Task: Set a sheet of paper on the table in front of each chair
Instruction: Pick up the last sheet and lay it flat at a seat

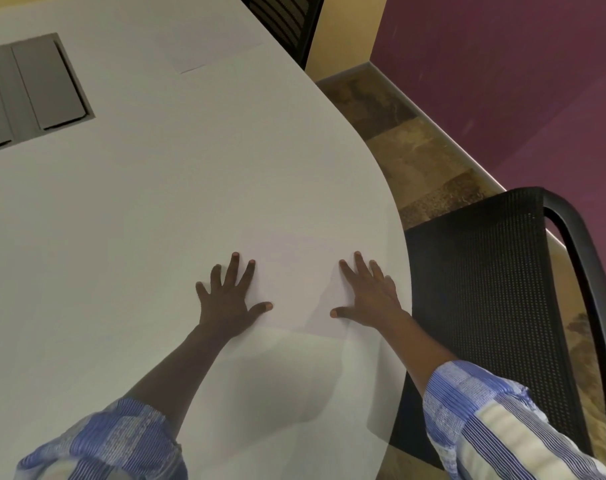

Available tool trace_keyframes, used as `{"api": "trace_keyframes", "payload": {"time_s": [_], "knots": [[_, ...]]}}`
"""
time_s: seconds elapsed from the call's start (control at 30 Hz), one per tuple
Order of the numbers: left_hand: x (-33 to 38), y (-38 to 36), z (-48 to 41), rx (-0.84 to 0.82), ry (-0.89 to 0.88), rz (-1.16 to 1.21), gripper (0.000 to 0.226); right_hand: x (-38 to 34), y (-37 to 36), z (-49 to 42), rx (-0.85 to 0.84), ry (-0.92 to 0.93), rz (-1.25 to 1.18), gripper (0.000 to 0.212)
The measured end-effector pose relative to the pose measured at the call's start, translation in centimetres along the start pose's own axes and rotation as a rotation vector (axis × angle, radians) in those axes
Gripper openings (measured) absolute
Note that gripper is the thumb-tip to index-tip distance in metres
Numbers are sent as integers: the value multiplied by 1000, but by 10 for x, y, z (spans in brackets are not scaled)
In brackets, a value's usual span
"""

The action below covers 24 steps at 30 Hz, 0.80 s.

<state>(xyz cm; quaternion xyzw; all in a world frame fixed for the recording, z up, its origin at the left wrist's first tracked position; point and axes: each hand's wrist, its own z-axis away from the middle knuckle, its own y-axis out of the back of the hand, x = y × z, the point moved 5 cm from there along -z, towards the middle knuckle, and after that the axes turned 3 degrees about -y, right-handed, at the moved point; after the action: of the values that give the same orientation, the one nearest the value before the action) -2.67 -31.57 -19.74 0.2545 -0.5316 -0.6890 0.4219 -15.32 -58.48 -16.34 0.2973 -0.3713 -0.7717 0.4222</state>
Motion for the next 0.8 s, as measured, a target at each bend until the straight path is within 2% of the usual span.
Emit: {"api": "trace_keyframes", "payload": {"time_s": [0.47, 0.8], "knots": [[-5, -3, 0, 49, -12, 0, 105, -3, -4, 0, 4, 16, 0, 116], [-38, -5, 14, -8, 34, -2, 108, -31, -18, 1, 10, 27, -43, 116]]}}
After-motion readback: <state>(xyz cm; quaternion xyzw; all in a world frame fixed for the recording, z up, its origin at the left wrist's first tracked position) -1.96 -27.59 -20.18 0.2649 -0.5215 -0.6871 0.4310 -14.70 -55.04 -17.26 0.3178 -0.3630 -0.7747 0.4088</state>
